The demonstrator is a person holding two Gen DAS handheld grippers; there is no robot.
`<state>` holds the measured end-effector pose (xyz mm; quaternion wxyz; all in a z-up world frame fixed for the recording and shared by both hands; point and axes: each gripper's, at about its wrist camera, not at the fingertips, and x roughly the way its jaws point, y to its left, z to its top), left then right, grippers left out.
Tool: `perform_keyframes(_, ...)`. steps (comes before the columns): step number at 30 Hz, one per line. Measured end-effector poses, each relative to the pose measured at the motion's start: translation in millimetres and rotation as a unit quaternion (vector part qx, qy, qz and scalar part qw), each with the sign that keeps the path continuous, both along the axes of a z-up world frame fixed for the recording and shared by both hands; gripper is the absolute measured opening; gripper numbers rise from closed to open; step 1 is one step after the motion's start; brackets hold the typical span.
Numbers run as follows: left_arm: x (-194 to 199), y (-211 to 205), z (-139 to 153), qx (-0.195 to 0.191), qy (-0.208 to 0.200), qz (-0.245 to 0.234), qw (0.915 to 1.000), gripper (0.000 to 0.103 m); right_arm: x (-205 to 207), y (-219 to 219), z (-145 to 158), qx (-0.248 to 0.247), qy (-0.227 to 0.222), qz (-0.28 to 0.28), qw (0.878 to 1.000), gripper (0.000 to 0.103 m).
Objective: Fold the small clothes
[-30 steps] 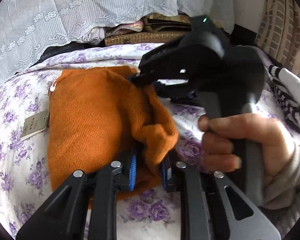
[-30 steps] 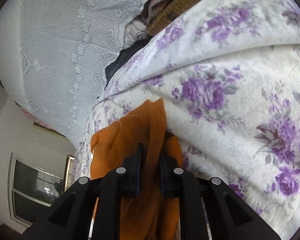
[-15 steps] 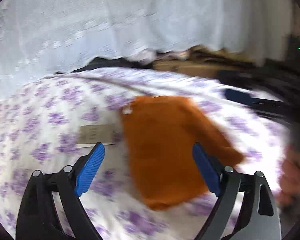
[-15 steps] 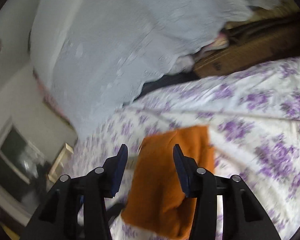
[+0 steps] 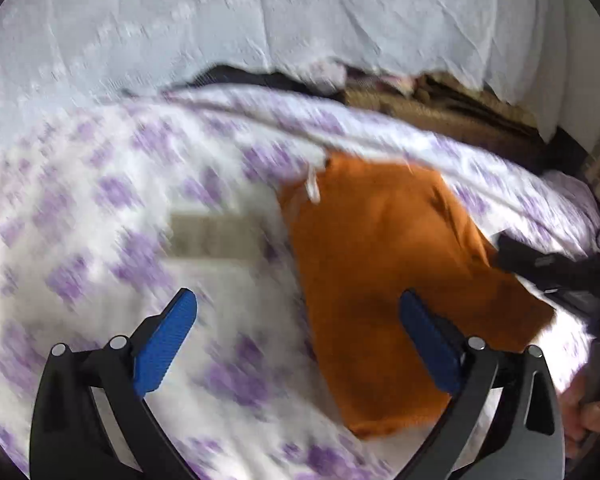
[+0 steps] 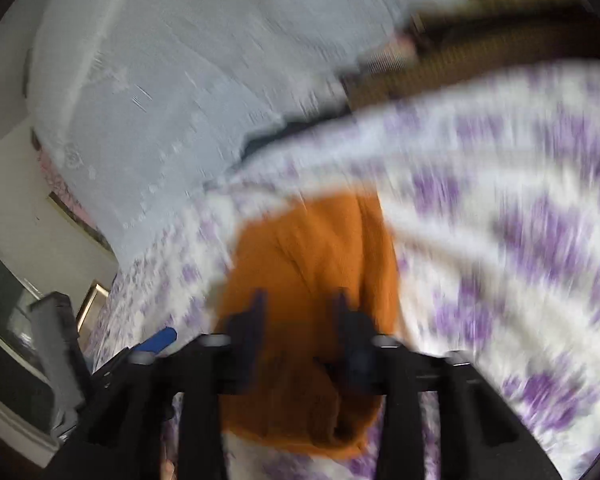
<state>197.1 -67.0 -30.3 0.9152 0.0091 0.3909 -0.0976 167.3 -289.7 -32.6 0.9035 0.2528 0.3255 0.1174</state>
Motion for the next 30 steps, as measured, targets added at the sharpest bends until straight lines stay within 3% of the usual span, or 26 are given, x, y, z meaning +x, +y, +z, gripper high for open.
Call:
perform_keyframes(1,7,1,3,0.007,0.0,0.004,1.0,0.099,-1,2,11,-0.014,-0.013,-0.005,1.0,0.071)
perform_keyframes(2,16,0,4,0.014,0.005,0.007,0.9999,0.099,6,10,22,-0.028,-0.019,-0.006,0.999,0.074)
perform_keyframes(6,63,2,-4,0.01,0.019,0.045,0.9988,0.099,48,24,18,-0.039,0.003,0.006,0.999,0.074)
perform_keyframes(8,81,3,-17,-0.001,0.037,0.051,0.998,0.099,72,26,-7,-0.057,0.038,0.001,0.998,0.073)
perform_keyframes(9,90,1,-32,0.015,0.049,0.057,0.9971,0.099,80,25,-25,-0.061,0.057,0.0,0.997,0.072)
perform_keyframes(11,98,-3,-49,0.025,0.061,0.05,0.9966,0.099,82,21,-50,-0.074,0.047,-0.002,0.996,0.068)
perform_keyframes(14,92,-7,-43,0.046,0.042,0.051,0.9967,0.099,76,24,-38,-0.082,0.045,-0.007,0.996,0.067)
perform_keyframes(19,59,17,-18,-0.013,0.003,0.053,0.9985,0.098,32,32,-11,-0.1,-0.019,-0.031,0.994,0.068)
perform_keyframes(22,29,26,0,-0.057,-0.02,0.032,0.9977,0.098,0,40,12,-0.125,-0.052,-0.032,0.99,0.071)
perform_keyframes(24,11,19,6,-0.061,-0.026,0.008,0.9978,0.098,-17,43,15,-0.139,-0.055,-0.033,0.988,0.073)
perform_keyframes(26,-4,6,3,-0.044,-0.024,-0.015,0.9986,0.098,-29,42,8,-0.151,-0.043,-0.035,0.987,0.073)
perform_keyframes(28,-17,-10,-10,0.003,-0.016,-0.022,0.9996,0.098,-35,37,-7,-0.157,-0.018,-0.044,0.986,0.073)
perform_keyframes(30,-17,-21,-27,0.046,0.002,-0.026,0.9986,0.099,-26,30,-37,-0.172,0.052,-0.046,0.983,0.076)
